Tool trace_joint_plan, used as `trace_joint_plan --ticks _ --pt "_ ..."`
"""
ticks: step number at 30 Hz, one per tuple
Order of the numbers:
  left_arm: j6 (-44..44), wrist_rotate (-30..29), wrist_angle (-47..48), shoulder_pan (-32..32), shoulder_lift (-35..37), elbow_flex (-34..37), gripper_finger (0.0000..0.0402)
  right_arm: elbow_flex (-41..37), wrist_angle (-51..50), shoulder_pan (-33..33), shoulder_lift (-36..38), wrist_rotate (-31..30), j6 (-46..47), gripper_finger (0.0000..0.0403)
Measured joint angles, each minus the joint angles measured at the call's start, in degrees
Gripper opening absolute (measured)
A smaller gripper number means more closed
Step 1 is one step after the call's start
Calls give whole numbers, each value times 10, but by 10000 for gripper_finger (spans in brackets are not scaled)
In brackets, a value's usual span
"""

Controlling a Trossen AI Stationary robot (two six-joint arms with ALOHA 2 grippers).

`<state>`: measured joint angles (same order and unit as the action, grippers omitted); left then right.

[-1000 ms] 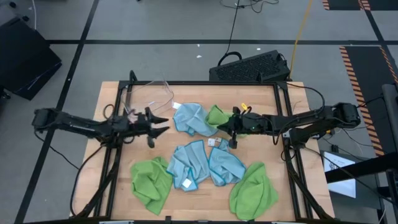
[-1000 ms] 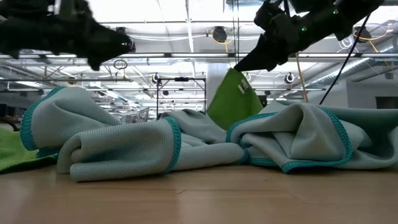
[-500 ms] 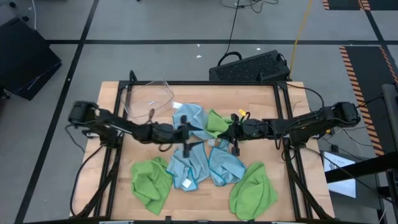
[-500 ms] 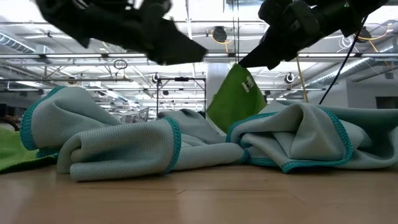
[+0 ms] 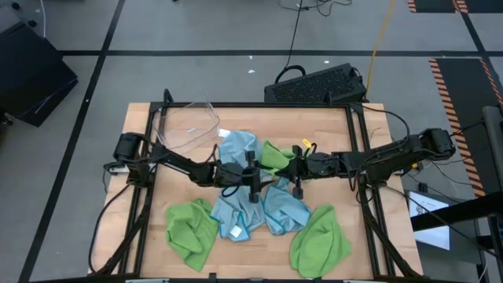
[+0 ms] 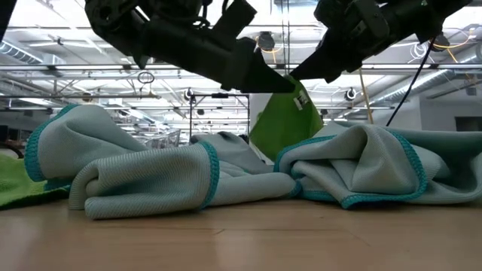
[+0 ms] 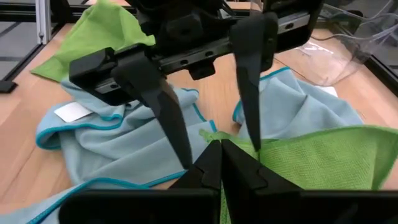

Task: Fold microfiber towels
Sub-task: Fold the top right green microfiber cloth

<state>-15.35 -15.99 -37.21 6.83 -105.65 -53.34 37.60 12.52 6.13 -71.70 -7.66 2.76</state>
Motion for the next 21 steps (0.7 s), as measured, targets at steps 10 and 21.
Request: trace_joint_plan --ticks 10,21 --pt "-21 18 60 8 3 0 12 0 1 -4 0 -62 -5 40" --pt "-46 21 109 27 3 1 10 0 104 -103 -97 -9 -79 226"
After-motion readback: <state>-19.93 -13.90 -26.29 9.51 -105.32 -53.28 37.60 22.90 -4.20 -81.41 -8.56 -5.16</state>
